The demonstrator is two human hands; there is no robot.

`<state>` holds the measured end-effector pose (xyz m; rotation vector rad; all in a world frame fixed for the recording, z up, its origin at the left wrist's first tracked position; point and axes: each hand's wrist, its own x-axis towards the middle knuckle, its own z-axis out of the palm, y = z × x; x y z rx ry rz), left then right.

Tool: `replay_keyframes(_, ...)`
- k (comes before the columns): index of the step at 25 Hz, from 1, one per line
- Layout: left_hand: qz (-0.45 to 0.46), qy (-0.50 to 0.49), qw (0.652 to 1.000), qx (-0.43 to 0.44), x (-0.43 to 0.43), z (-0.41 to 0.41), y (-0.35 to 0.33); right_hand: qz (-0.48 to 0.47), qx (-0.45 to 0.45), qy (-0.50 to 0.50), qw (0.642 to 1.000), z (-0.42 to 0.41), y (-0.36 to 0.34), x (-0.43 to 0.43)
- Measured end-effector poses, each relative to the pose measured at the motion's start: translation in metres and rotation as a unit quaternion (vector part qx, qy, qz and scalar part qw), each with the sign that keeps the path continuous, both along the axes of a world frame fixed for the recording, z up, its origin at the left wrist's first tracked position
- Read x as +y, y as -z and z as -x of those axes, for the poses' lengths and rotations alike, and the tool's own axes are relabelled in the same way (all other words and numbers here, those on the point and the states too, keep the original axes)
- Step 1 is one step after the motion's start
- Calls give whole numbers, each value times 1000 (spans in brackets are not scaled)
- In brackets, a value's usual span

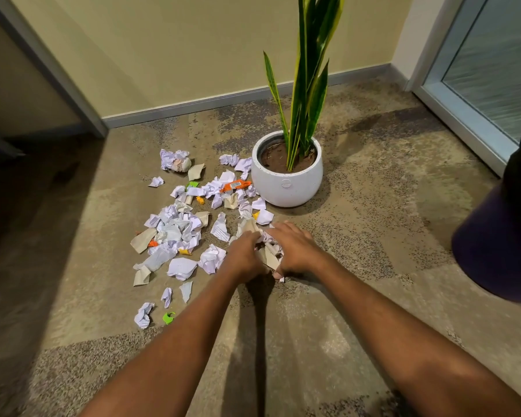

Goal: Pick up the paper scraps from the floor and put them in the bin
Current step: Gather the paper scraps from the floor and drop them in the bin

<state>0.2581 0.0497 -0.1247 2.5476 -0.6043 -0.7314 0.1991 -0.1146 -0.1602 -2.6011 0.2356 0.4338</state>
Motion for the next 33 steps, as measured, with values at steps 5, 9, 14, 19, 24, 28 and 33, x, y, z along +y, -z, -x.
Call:
replay_keyframes(5, 31, -11, 998, -62, 6, 7, 7, 3, -48, 6, 999, 19, -6, 1)
replay_keyframes(9, -84, 20, 996, -22, 9, -9, 7, 86, 21, 37, 995, 26, -4, 1)
replay_keyframes(14, -103, 91, 989, -58, 3, -10, 21, 36, 15, 86, 995, 13, 9, 21)
replay_keyframes(19, 37, 47, 994, -89, 2, -4, 23, -1, -24, 103, 994, -2, 14, 31)
replay_keyframes(24, 150, -97, 984, -4, 5, 14, 21, -120, -67, 158, 978, 4, 11, 31)
replay_keyframes(28, 234, -211, 938, 143, 3, 22, 12, -314, -10, 264, 912, 15, -5, 18)
replay_keyframes(33, 301, -176, 915, 204, -16, 26, -12, -356, -35, 302, 884, 32, -43, -7)
